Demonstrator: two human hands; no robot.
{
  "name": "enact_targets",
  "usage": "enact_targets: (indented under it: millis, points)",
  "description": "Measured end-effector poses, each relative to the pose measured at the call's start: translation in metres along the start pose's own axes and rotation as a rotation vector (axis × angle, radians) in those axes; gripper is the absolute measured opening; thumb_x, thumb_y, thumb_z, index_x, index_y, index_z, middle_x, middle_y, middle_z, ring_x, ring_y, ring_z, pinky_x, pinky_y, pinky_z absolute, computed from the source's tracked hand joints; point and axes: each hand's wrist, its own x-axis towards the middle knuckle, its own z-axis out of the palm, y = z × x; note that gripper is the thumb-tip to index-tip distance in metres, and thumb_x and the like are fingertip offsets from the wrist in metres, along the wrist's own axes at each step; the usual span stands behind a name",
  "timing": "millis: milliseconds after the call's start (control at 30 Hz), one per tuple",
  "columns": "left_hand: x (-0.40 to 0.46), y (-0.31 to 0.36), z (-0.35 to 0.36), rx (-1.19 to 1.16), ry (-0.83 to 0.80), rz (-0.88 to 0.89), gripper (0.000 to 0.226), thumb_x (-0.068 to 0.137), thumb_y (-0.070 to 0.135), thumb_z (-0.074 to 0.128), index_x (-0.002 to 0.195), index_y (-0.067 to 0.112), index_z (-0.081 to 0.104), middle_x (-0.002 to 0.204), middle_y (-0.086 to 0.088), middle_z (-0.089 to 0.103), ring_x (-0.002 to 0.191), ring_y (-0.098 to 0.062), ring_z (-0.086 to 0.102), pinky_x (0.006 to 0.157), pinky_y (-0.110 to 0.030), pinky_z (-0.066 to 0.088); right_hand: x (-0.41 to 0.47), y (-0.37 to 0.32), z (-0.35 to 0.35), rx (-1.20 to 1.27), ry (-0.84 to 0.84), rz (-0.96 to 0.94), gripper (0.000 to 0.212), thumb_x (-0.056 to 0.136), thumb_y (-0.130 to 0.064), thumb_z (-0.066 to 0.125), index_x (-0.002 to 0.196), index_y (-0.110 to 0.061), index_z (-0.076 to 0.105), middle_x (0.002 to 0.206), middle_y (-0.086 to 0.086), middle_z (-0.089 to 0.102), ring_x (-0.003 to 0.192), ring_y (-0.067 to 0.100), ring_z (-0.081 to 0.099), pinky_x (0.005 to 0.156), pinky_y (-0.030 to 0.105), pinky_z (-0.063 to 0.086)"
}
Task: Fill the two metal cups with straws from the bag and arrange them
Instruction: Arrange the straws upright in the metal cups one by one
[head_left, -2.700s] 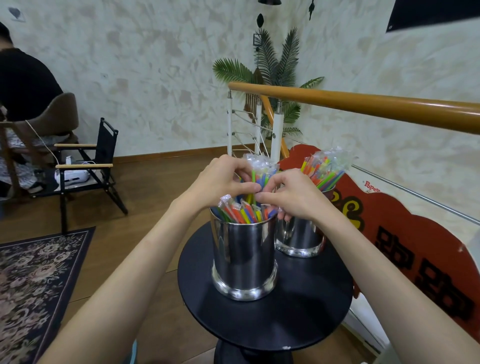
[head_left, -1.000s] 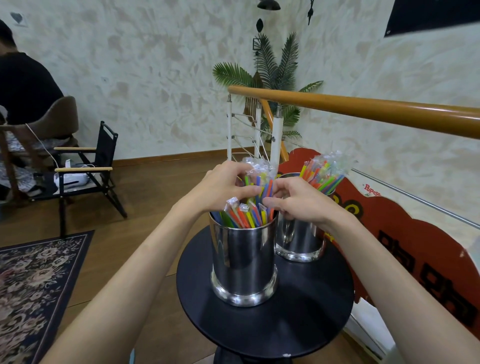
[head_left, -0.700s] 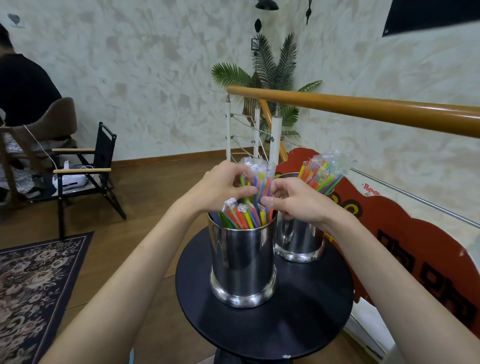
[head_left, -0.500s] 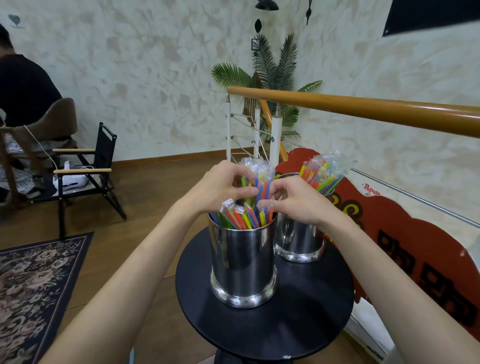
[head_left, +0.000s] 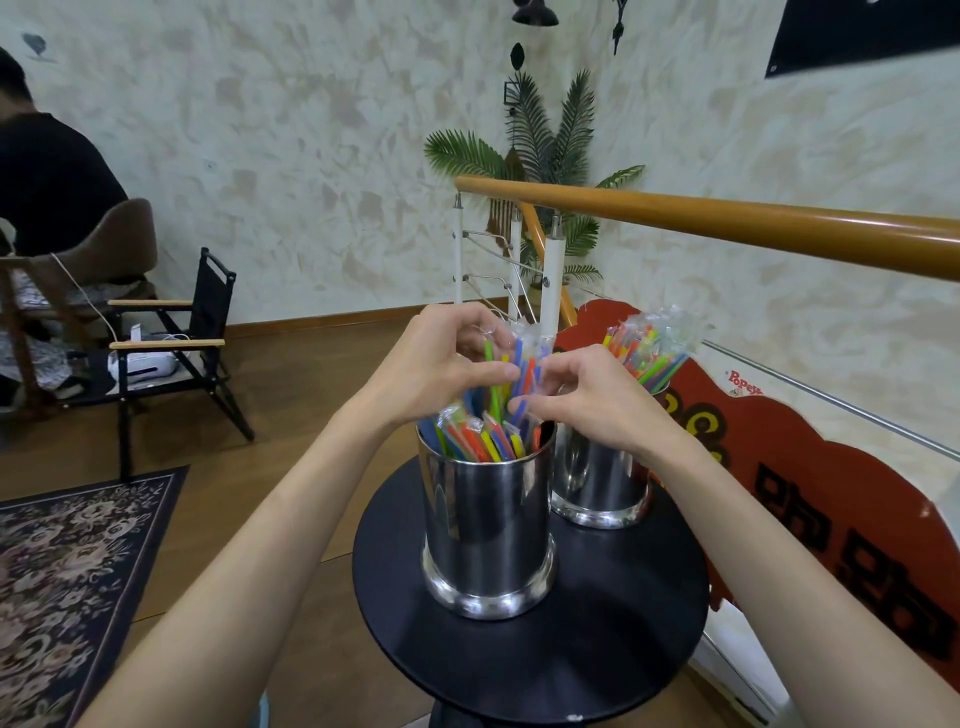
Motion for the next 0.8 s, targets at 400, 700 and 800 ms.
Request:
enact_targets:
  millis: [400,700,800]
  points:
    - [-0.004,0.004,-0.015,0.355,-0.035,-0.003,0.021,0.085,0.010,0.072,0.094,0.029,0.069,0.088,0.017,0.071,0.088,-0.004,0.066,0.085,-0.038,0.053,0.006,-0.015,-0.014,-0.002,0.057,-0.008,0.022,0.094,-0.032,0.071,0.091,-0.011,0.074,0.074,0.009,0.073,0.056,0.014,0.063,0.058,0.022,0.050]
    - [-0.003,0.013,0.003,0.486,-0.234,-0.097,0.038,0.080,0.074,0.064,0.083,0.036,0.066,0.076,0.007,0.069,0.073,-0.002,0.057,0.077,-0.035,0.036,0.016,-0.038,-0.025,0.096,0.159,-0.131,0.016,0.102,-0.024,0.061,0.095,-0.010,0.064,0.073,0.005,0.064,0.058,0.013,0.064,0.060,0.031,0.056]
    - [-0.002,0.012,0.007,0.503,-0.162,-0.081,0.042,0.082,0.070,0.062,0.081,0.028,0.067,0.067,0.003,0.065,0.068,-0.003,0.054,0.074,-0.036,0.035,0.017,-0.046,-0.023,0.103,0.159,-0.178,0.015,0.103,-0.021,0.058,0.101,-0.007,0.063,0.077,0.005,0.061,0.061,0.014,0.062,0.061,0.032,0.057]
